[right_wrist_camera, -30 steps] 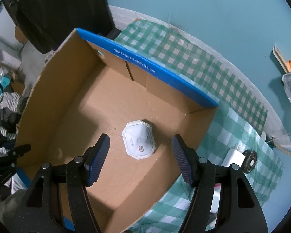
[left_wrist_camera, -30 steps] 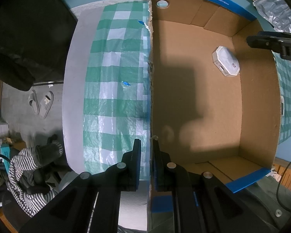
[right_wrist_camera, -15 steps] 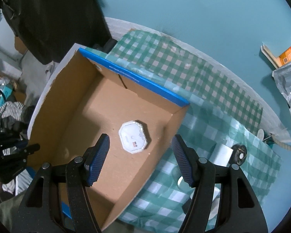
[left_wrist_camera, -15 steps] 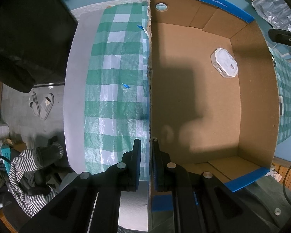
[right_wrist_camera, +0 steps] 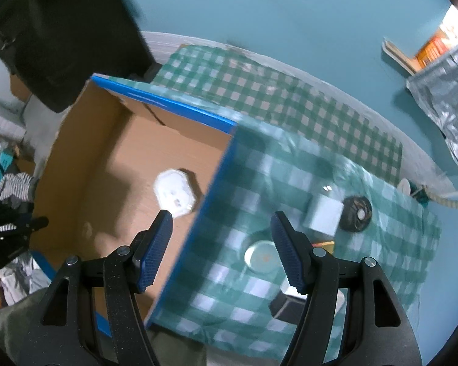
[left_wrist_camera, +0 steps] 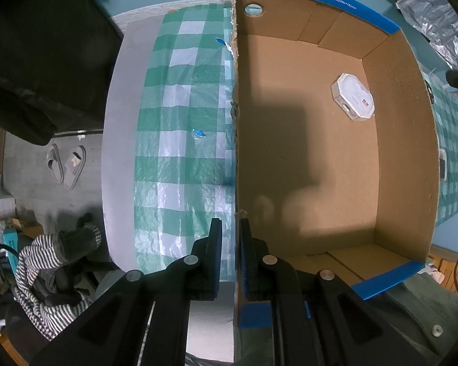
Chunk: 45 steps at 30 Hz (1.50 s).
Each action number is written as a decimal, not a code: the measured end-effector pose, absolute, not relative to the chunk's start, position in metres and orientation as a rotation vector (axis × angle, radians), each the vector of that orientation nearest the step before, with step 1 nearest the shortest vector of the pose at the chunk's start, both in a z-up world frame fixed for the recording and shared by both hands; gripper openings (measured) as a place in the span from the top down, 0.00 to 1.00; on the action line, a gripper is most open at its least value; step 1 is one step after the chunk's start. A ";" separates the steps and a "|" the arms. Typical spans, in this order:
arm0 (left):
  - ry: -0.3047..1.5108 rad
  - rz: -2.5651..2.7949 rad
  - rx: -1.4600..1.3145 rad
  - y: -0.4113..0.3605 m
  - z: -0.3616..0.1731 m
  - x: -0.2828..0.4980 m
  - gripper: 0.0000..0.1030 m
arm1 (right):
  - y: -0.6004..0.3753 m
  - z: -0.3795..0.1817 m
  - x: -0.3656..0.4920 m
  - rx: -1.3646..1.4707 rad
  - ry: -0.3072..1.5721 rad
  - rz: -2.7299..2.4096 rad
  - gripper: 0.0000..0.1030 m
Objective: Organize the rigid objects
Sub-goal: 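Move the right gripper to the teal tin and grasp it, then carry the teal tin into the box and release it with the right gripper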
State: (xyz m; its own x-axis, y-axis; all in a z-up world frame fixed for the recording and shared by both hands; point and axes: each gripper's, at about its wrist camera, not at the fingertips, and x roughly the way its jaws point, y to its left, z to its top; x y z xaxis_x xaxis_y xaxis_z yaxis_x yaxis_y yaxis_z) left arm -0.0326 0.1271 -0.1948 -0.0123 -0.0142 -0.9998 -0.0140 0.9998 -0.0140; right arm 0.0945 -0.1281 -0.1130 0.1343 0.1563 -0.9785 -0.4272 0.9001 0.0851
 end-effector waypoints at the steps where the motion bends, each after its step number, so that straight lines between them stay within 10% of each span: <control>1: 1.586 0.001 -0.022 0.127 -0.195 -0.032 0.90 | -0.134 -0.115 0.095 -0.229 1.380 0.419 0.35; 36: 1.597 0.005 -0.022 0.127 -0.196 -0.039 0.90 | -0.176 -0.221 0.079 -0.221 1.547 0.349 0.35; 45: 1.596 0.004 -0.018 0.127 -0.196 -0.039 0.90 | -0.176 -0.227 0.078 -0.216 1.559 0.339 0.57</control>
